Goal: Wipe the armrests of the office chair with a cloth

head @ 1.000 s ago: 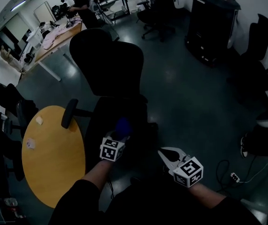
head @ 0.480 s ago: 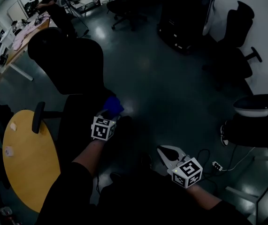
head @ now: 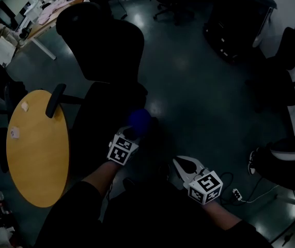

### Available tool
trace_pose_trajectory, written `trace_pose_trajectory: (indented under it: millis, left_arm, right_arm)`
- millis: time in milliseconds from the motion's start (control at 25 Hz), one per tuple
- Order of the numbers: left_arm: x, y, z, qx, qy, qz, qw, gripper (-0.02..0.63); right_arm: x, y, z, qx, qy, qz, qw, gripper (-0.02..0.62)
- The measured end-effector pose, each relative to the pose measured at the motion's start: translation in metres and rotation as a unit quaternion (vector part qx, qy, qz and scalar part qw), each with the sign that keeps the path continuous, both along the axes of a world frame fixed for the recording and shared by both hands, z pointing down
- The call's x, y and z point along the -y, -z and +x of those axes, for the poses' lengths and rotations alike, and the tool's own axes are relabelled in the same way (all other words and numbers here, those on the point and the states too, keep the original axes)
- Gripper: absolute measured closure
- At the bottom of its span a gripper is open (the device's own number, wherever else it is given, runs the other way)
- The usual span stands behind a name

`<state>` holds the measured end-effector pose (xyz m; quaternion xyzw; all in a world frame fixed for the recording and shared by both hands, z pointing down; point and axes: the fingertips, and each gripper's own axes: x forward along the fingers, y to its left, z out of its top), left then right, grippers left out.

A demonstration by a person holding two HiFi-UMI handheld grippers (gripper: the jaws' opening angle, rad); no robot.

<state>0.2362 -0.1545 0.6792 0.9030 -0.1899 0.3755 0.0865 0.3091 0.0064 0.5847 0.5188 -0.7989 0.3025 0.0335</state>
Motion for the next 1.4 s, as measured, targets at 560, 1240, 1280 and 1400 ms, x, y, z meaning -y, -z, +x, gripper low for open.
trace_pose_trajectory:
  millis: [560, 1240, 1280, 1400]
  left_arm:
    - [-0.094, -0.005, -0.129, 0.004, -0.013, 0.015, 0.9998, 0.451]
    - [-0.169, 0.038, -0.283, -0.126, 0.071, 0.002, 0.9895, 0.453]
    - [-0.171, 0.044, -0.293, -0.137, 0.086, 0.0, 0.9869, 0.453]
    - [-0.18, 0.062, -0.321, -0.16, 0.121, 0.002, 0.9797, 0.453]
  right_arm:
    - [0.011, 0.013, -0.13, -0.027, 0.107, 0.025, 0.994, 0.591]
    - [-0.091, 0.025, -0.279, -0.102, 0.096, 0.009, 0.99, 0.591]
    - [-0.094, 0.028, -0.283, -0.105, 0.098, 0.012, 0.99, 0.591]
    - [-0.096, 0.035, -0.295, -0.11, 0.11, 0.022, 0.988, 0.591]
